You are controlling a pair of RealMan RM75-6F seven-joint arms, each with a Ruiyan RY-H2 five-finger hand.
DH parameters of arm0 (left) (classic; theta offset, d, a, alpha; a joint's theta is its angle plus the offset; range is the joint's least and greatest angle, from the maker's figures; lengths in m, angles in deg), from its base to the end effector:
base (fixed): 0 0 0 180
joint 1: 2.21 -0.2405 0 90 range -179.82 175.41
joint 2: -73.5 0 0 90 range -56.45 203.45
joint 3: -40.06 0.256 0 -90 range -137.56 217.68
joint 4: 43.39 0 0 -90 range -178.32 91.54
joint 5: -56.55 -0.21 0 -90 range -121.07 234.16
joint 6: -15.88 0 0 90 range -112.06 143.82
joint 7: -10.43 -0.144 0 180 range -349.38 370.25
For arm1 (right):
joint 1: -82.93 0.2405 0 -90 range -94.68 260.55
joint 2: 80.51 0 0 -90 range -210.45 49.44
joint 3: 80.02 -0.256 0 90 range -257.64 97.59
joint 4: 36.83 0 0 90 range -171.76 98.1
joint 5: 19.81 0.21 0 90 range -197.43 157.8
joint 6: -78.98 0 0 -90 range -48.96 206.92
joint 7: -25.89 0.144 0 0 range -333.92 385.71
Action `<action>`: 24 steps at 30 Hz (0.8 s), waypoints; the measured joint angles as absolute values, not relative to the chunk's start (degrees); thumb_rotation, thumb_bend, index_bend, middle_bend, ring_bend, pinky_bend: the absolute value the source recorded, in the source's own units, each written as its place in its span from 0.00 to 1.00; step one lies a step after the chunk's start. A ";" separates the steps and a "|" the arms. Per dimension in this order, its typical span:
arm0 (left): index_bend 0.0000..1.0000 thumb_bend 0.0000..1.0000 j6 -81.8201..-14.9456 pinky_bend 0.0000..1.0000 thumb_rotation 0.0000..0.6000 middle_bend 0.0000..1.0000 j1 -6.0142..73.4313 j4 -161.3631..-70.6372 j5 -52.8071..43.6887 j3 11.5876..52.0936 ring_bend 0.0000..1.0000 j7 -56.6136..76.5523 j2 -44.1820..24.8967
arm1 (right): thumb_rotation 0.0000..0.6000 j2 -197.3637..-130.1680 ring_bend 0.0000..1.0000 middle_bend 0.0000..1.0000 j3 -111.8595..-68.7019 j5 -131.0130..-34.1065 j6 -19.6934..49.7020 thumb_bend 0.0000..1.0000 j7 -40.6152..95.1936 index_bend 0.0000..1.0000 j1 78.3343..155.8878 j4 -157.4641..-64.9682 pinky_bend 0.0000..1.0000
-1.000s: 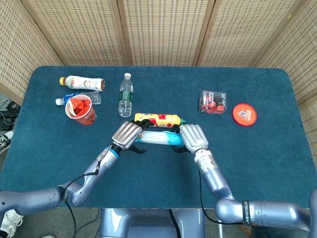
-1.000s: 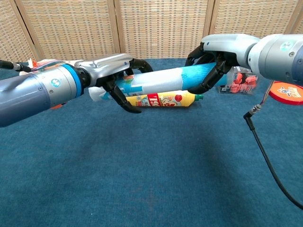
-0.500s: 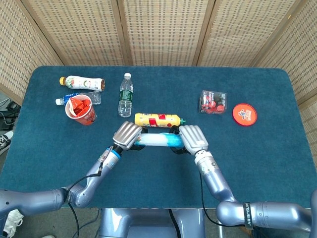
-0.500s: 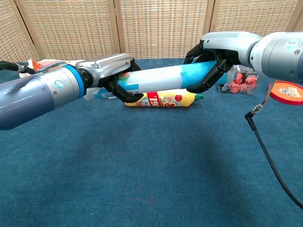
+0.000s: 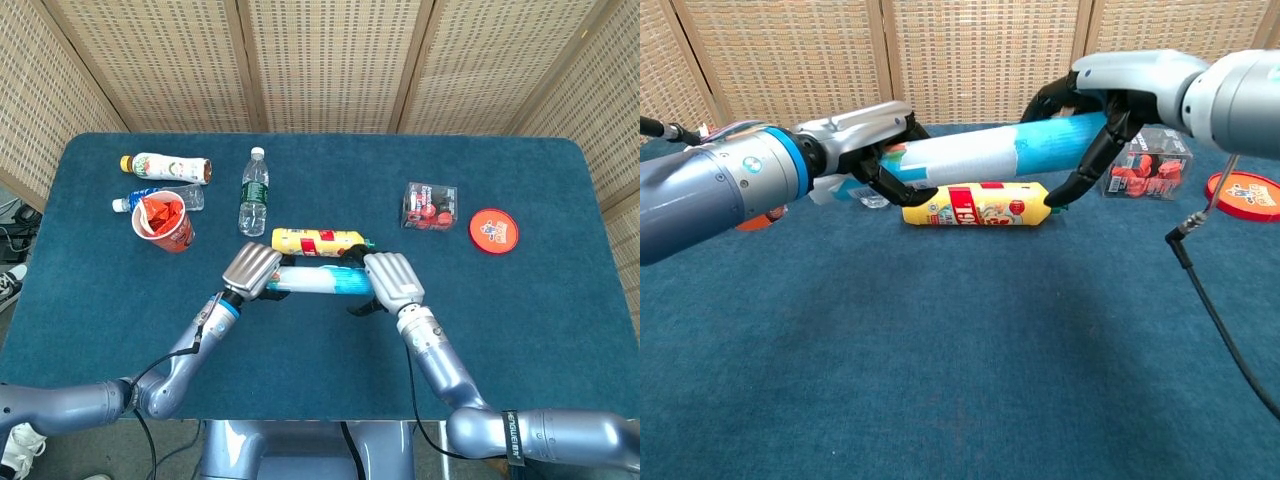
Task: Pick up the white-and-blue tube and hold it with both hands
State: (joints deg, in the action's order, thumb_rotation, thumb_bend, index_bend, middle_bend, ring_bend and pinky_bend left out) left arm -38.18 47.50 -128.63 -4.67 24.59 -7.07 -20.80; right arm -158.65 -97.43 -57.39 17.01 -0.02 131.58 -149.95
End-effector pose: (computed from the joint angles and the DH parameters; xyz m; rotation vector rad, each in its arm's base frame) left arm -0.0708 0.3550 -0.0351 -1.8940 -1.0224 -1.1404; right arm -0.0682 -0.3230 0.0370 1.7194 -1.3131 1.0523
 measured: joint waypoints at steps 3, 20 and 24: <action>0.75 0.54 -38.33 0.80 1.00 0.69 47.32 -128.69 -4.61 24.46 0.72 -6.14 -20.29 | 1.00 -157.48 0.00 0.00 -97.14 -59.18 16.39 0.00 0.93 0.06 130.73 -150.83 0.00; 0.75 0.54 -38.42 0.80 1.00 0.69 44.08 -130.88 -6.68 28.57 0.72 -3.98 -13.89 | 1.00 -147.69 0.00 0.00 -89.82 -78.41 9.34 0.00 9.51 0.03 119.80 -144.79 0.00; 0.75 0.54 -38.99 0.80 1.00 0.69 42.62 -132.28 -8.41 30.27 0.72 -3.50 -12.09 | 1.00 -146.26 0.00 0.00 -87.83 -81.91 8.77 0.00 16.28 0.03 116.10 -136.61 0.00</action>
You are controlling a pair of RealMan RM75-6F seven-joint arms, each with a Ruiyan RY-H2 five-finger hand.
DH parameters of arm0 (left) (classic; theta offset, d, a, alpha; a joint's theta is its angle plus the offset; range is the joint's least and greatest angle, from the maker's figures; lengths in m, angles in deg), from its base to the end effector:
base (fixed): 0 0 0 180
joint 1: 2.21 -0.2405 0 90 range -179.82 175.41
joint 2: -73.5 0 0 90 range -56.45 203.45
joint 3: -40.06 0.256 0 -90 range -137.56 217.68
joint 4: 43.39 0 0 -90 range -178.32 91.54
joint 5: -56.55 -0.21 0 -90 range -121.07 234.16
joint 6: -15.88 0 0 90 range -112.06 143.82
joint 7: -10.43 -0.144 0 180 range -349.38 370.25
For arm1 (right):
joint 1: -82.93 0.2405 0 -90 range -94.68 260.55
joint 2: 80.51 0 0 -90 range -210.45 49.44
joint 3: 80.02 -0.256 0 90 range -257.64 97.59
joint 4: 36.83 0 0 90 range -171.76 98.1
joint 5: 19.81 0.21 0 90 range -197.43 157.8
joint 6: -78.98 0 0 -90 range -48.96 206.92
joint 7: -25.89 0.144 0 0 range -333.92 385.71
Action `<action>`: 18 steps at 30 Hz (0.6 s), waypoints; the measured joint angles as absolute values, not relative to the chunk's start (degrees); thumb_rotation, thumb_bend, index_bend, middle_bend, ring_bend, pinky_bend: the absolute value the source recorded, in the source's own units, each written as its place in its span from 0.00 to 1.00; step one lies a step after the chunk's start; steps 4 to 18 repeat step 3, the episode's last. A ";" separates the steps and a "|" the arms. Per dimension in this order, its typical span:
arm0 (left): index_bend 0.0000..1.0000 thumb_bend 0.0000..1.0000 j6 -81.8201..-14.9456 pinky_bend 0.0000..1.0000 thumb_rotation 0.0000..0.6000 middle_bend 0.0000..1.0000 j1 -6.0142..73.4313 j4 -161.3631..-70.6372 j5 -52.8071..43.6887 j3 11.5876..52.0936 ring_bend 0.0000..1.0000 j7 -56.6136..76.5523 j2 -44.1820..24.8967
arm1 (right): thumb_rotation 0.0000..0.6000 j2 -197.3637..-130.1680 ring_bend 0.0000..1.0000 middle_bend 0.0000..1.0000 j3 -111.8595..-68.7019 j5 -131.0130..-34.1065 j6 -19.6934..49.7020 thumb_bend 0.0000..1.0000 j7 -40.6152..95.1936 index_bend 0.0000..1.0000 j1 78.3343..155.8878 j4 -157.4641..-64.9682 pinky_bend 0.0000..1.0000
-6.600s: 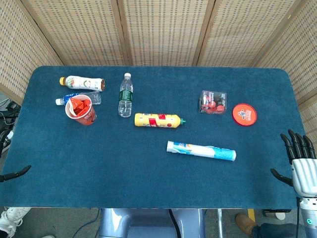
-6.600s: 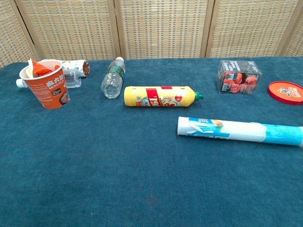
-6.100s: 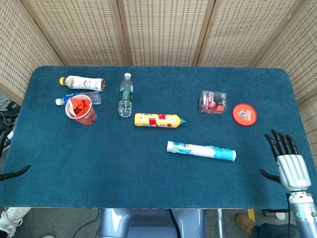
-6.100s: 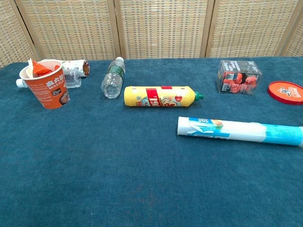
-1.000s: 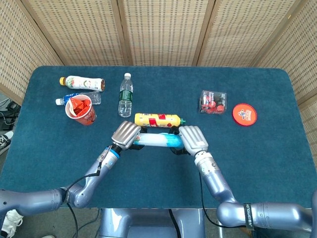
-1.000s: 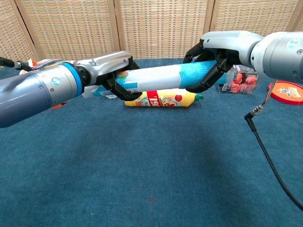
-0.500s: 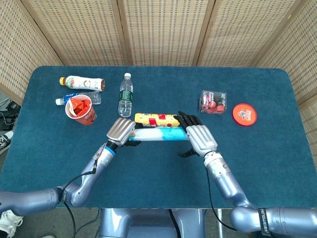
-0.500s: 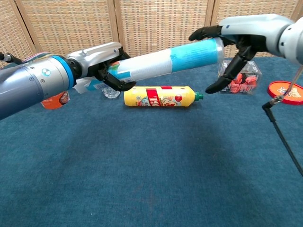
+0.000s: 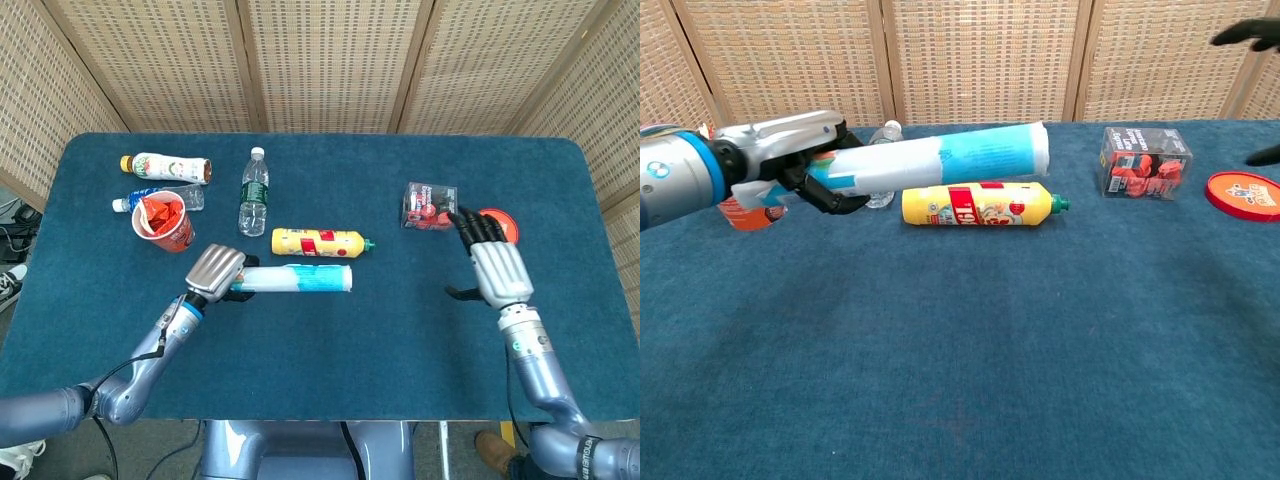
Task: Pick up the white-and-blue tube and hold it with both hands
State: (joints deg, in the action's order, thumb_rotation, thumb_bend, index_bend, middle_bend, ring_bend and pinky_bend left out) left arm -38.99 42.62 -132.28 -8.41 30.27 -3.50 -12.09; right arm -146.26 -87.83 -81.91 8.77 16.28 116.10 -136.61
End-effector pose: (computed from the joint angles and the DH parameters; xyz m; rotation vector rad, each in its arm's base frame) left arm -0.1258 0.3433 -0.0042 -1.9040 -1.0021 -1.0293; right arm -0.2098 -0.3220 0.1280 1.5005 -0.9648 0.9853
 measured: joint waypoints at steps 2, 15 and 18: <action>0.75 0.54 -39.45 0.80 1.00 0.69 41.88 -133.29 -9.35 31.22 0.72 -3.44 -11.11 | 1.00 -146.04 0.00 0.00 -86.73 -83.58 8.54 0.00 17.66 0.03 114.62 -132.81 0.00; 0.75 0.54 -39.63 0.80 1.00 0.69 41.58 -133.75 -9.66 31.62 0.72 -3.49 -10.70 | 1.00 -146.04 0.00 0.00 -85.90 -84.77 8.31 0.00 18.37 0.03 113.62 -130.30 0.00; 0.75 0.54 -39.63 0.80 1.00 0.69 41.58 -133.75 -9.66 31.62 0.72 -3.49 -10.70 | 1.00 -146.04 0.00 0.00 -85.90 -84.77 8.31 0.00 18.37 0.03 113.62 -130.30 0.00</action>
